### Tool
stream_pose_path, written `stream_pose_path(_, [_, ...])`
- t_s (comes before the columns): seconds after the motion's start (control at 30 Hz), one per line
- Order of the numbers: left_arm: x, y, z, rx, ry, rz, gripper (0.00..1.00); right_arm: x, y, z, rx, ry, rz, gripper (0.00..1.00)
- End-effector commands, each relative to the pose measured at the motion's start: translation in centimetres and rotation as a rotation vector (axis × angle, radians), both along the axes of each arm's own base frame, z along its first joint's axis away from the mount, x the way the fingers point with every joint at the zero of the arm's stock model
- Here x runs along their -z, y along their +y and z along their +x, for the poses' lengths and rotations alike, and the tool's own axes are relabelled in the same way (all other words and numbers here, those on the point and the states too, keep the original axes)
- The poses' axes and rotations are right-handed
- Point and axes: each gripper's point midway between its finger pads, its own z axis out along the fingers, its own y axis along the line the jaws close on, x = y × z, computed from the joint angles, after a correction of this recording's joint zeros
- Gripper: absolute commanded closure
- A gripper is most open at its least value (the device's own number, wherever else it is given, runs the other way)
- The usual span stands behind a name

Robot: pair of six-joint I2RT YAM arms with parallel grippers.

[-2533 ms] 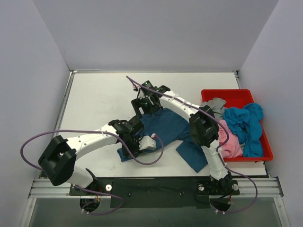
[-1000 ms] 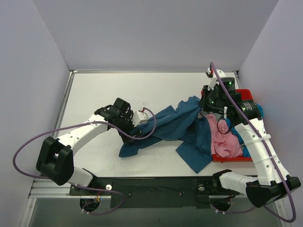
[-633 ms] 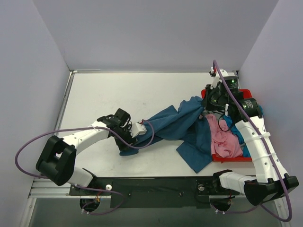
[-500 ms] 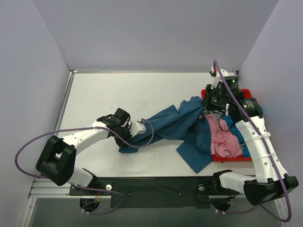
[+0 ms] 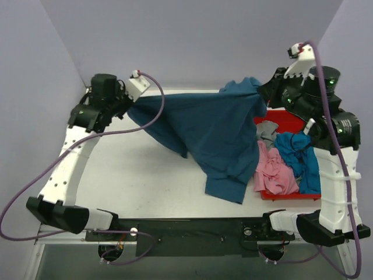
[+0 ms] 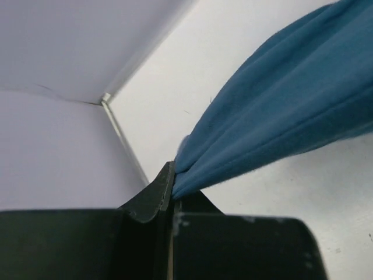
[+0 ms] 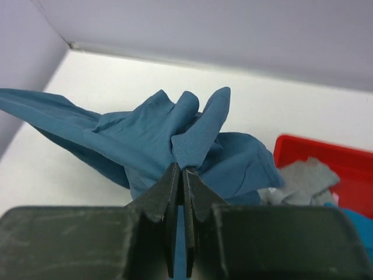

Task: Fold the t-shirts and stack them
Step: Flatten out the tshirt

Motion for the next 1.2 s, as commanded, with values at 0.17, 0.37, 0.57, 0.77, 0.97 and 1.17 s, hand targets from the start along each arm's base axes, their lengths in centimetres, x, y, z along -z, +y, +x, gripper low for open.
stream_pose_path(0.17, [-17.4, 6.2, -9.2, -0.119, -0.281, 0.07, 1.0, -12.8, -1.1, -11.2, -0.063, -0.451, 0.161, 1.0])
stream_pose_path(0.37, [-21.2, 7.7, -9.8, -0.169, -0.368, 0.112, 1.0, -13.4, 0.6, -11.1, -0.15, -0.48, 0.221, 1.0])
stream_pose_path(0.57, [-20.6, 7.7, -3.5, -0.203, -0.373, 0.195, 1.0, -12.2, 3.3, -1.5, -0.183, -0.393, 0.22, 1.0])
stream_pose_path(0.77, [-21.5, 10.3, 5.5, -0.31, -0.467, 0.206, 1.0, -13.4, 3.8, 9.2, -0.114, -0.43, 0.196, 1.0])
stream_pose_path(0.97, [-26.3, 13.1, 9.7, -0.429, -0.695, 0.166, 1.0, -17.1, 3.3, 14.5, -0.077, -0.562, 0.328, 1.0])
stream_pose_path(1.17, [-28.6, 14.3, 9.8, -0.438, -0.779, 0.242, 1.0, -19.3, 2.3, 14.0, -0.054, -0.647, 0.329, 1.0])
